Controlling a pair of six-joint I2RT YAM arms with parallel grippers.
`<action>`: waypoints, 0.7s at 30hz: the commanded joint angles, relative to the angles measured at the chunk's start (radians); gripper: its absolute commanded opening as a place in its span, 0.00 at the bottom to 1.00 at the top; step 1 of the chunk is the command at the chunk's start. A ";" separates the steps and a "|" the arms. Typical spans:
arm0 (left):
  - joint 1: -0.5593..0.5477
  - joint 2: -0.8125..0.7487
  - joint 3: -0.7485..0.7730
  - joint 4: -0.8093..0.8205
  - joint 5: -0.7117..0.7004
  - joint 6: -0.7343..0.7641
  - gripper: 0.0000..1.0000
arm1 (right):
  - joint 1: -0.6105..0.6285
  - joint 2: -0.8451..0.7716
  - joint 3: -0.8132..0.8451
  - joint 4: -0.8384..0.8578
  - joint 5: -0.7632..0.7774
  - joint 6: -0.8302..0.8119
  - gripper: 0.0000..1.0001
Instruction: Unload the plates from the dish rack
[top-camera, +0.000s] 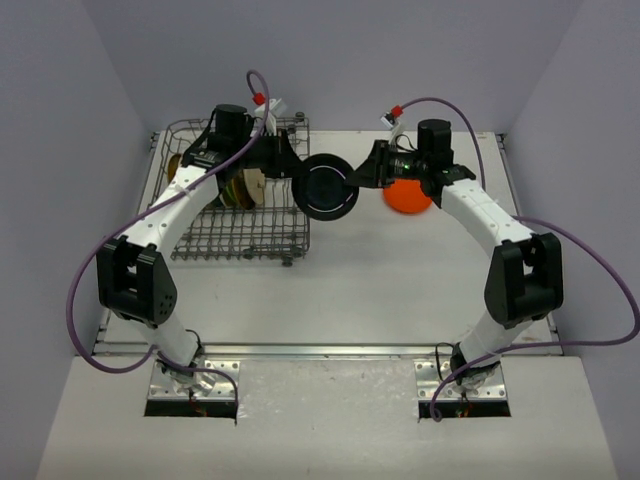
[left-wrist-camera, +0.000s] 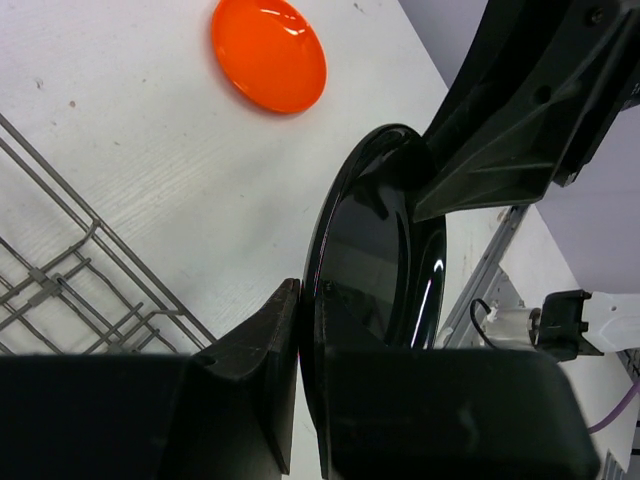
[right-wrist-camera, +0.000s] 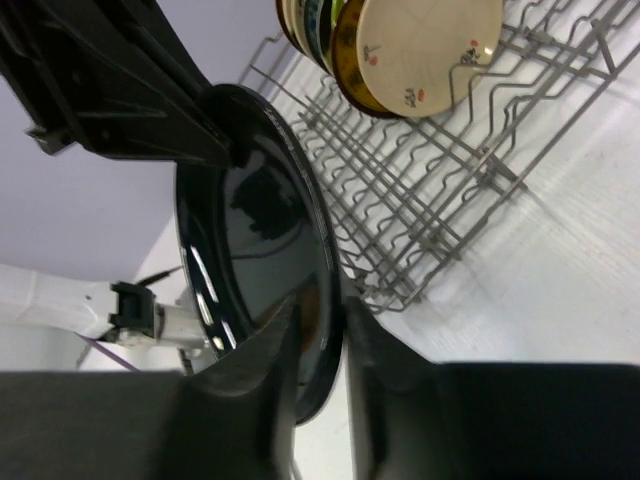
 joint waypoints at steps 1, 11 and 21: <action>0.004 -0.028 0.010 0.076 0.032 -0.011 0.00 | 0.023 -0.004 0.045 -0.048 -0.003 -0.075 0.10; 0.023 -0.032 0.045 -0.017 -0.244 0.013 1.00 | -0.092 0.006 0.036 -0.067 0.017 -0.012 0.00; 0.079 -0.042 0.048 -0.041 -0.376 0.016 1.00 | -0.407 0.213 0.175 -0.202 0.196 0.043 0.00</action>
